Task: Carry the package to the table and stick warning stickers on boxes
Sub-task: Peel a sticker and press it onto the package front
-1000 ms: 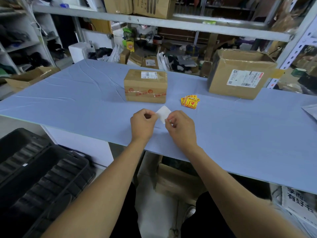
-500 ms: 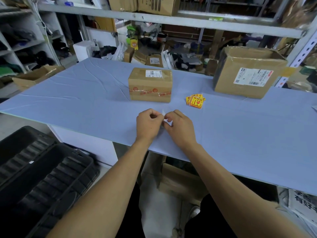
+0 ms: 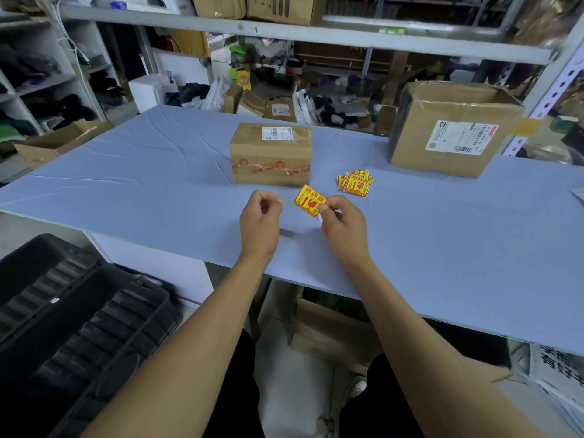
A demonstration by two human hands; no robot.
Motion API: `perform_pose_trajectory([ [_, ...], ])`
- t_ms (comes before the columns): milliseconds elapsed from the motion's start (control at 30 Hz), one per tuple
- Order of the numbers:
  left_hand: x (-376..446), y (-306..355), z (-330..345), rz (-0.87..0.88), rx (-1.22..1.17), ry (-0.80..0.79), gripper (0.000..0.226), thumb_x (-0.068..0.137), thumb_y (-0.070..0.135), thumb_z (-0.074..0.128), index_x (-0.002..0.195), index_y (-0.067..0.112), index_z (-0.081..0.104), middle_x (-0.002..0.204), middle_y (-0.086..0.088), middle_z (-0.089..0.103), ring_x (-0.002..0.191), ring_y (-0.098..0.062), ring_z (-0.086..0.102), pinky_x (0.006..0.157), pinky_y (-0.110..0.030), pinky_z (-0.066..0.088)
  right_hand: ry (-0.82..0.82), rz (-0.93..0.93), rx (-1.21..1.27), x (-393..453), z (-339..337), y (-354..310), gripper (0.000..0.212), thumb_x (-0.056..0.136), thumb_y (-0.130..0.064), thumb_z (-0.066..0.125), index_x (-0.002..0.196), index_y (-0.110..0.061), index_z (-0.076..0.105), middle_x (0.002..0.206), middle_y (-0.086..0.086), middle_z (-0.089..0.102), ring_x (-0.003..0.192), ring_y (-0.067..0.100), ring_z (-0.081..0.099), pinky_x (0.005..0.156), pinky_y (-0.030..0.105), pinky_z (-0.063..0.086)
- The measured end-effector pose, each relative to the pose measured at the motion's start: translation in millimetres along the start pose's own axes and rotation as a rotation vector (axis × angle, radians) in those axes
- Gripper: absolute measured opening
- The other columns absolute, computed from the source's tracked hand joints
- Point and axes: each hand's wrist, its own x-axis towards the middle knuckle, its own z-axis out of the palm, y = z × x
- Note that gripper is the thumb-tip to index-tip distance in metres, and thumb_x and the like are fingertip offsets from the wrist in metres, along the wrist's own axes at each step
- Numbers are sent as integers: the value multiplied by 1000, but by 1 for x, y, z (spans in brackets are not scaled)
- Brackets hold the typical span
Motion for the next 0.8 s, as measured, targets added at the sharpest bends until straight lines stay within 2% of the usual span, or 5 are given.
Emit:
perform_pose_trajectory([
  [67, 0, -1, 0, 34, 49, 2, 1, 92, 15, 61, 92, 14, 61, 88, 6, 63, 82, -8, 57, 74, -16, 48, -29, 45, 46, 1, -1, 0, 17, 97, -14, 54, 81, -10, 56, 64, 0, 51, 51, 2, 46, 51, 12, 37],
  [133, 1, -2, 1, 76, 84, -23, 2, 91, 14, 64, 93, 15, 63, 89, 6, 64, 84, -8, 59, 72, -8, 47, -74, 52, 49, 2, 0, 1, 17, 97, -13, 54, 82, -6, 56, 62, 2, 50, 53, 7, 44, 53, 21, 37],
  [233, 3, -3, -1, 99, 102, -42, 5, 90, 12, 64, 89, 18, 65, 85, 7, 66, 84, -11, 60, 76, -17, 49, -121, 49, 40, 3, 1, 2, 17, 96, -13, 54, 79, -7, 57, 62, 2, 49, 56, 14, 42, 54, 26, 35],
  [500, 13, -4, 4, 81, 198, -63, 8, 89, 8, 65, 83, 12, 65, 77, 3, 63, 72, -10, 58, 73, -22, 47, -59, 63, 67, 17, 3, 0, 13, 90, -13, 64, 78, -13, 67, 66, -6, 60, 55, 1, 50, 58, 19, 41],
  [800, 72, 2, 18, 38, 340, 29, 9, 83, 22, 75, 81, 14, 76, 82, -1, 75, 81, -17, 68, 76, -32, 55, -24, 15, -108, 85, 23, -6, 18, 88, -24, 70, 78, -9, 69, 63, -7, 60, 57, 6, 54, 61, 27, 45],
])
